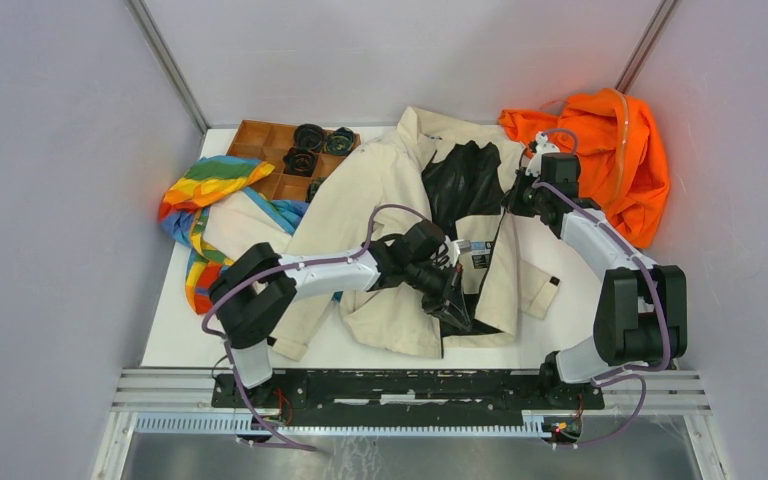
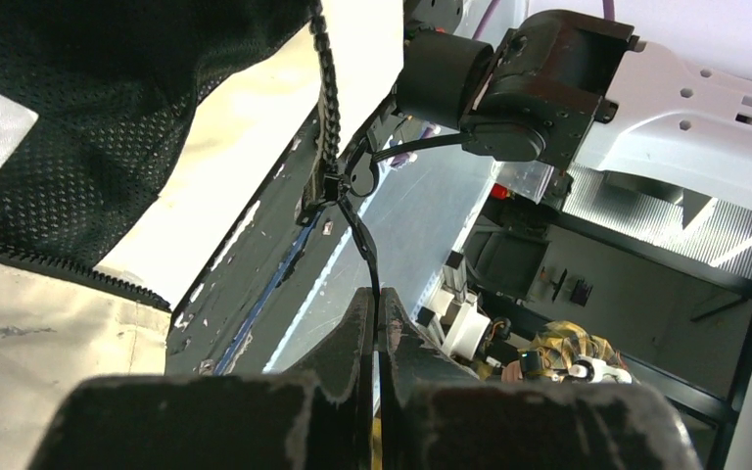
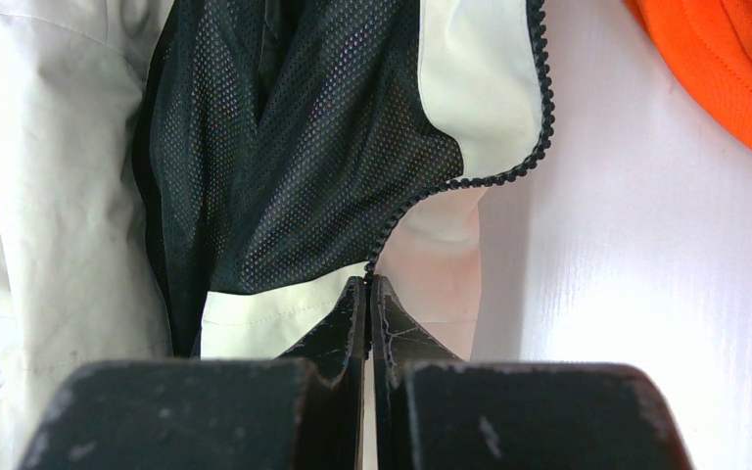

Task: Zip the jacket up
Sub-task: Adjust the zipper on the jacket.

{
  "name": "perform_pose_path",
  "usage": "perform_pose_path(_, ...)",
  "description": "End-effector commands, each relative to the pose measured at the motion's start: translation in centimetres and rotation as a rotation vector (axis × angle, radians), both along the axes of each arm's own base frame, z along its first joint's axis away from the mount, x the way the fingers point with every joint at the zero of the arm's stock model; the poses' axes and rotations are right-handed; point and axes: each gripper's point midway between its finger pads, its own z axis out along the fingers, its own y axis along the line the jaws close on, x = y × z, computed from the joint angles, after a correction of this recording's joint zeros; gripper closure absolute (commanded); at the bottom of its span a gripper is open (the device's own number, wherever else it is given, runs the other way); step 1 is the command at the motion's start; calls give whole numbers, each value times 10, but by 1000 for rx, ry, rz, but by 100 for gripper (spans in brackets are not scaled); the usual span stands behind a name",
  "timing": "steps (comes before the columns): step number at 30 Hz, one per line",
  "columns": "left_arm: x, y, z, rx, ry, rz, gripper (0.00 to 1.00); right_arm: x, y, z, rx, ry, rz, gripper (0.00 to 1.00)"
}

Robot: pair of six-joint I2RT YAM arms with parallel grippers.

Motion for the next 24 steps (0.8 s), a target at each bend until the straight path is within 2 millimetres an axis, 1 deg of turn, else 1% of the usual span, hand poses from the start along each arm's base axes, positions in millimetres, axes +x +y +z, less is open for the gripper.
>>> perform_pose_path(1, -14, 8, 17, -59, -32, -73, 98, 22, -6, 29, -18, -117, -21, 98)
perform_pose_path(9, -22, 17, 13, -36, -14, -95, 98, 21, -6, 28, -21, -116, -16, 98)
perform_pose_path(16, -18, 11, 15, -40, -28, -98, 98, 18, -4, 23, -19, -110, 3, 95)
perform_pose_path(20, -14, 8, 13, -46, -41, -93, 98, 16, -1, 18, -22, -99, 28, 89)
perform_pose_path(24, -14, 4, 8, -52, -23, -97, 98, 14, -4, 14, -47, -91, 32, 81)
